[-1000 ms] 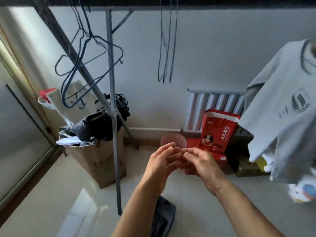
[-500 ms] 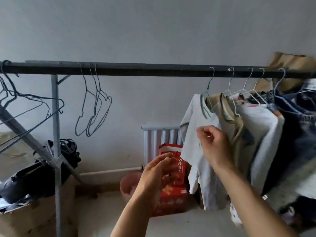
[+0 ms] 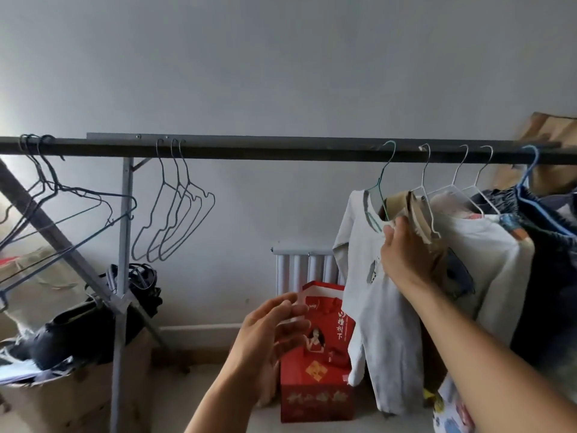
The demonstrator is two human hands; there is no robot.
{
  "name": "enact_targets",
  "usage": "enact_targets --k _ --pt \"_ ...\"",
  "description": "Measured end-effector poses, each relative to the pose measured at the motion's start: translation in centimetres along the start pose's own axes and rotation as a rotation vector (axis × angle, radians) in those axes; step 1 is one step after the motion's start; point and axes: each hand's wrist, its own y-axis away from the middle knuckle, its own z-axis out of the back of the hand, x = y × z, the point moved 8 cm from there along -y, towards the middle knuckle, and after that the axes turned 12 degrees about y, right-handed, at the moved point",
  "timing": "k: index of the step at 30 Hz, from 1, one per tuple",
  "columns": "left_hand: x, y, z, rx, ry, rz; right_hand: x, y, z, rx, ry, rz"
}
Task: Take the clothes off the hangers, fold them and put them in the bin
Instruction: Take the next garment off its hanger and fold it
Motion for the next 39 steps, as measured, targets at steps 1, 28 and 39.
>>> enact_targets --k 1,28,39 --pt "-0.2 0.0 0.1 -0.006 0.001 -0.006 0.2 0.0 0.4 -0.037 -0.050 0.035" --pt "-12.0 -2.1 -2.8 0.076 -0.549 -0.628 5.9 1.8 5.8 0.020 -0.323 0.557" --pt "-17.7 -3.6 0.5 0.088 -1.122 -0.691 6.7 4.3 3.5 0.395 -0.608 0.560"
